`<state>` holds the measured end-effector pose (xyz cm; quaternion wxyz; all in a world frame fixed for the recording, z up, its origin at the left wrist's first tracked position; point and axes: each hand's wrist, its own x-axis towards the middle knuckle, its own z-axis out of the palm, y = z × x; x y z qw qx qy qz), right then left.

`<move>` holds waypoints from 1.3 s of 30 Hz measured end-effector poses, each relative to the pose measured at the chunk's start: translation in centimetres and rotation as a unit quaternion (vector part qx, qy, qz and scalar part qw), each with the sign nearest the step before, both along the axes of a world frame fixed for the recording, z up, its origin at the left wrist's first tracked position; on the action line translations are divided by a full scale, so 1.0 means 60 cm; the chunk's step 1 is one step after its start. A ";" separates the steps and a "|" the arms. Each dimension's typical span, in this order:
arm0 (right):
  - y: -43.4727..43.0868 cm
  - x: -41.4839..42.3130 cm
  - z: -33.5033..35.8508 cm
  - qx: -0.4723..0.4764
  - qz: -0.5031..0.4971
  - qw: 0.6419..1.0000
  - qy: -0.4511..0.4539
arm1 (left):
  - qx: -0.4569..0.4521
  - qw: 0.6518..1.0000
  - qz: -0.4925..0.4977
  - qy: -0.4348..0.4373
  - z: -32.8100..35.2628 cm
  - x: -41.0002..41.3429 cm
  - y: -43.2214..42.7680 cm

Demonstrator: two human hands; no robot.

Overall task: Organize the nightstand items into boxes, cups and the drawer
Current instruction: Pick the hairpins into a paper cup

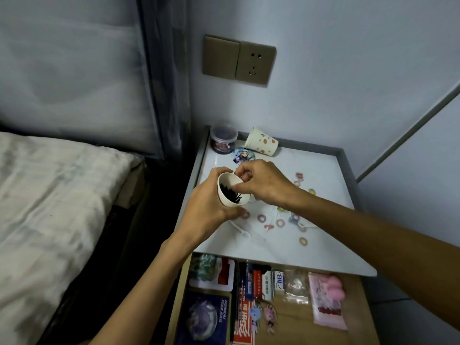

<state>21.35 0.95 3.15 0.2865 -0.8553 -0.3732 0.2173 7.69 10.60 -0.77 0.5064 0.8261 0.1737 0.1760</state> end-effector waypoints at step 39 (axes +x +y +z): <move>-0.545 -0.095 -0.145 0.138 -0.256 0.955 0.066 | 0.094 0.914 -0.288 0.270 -0.205 -0.037 -0.470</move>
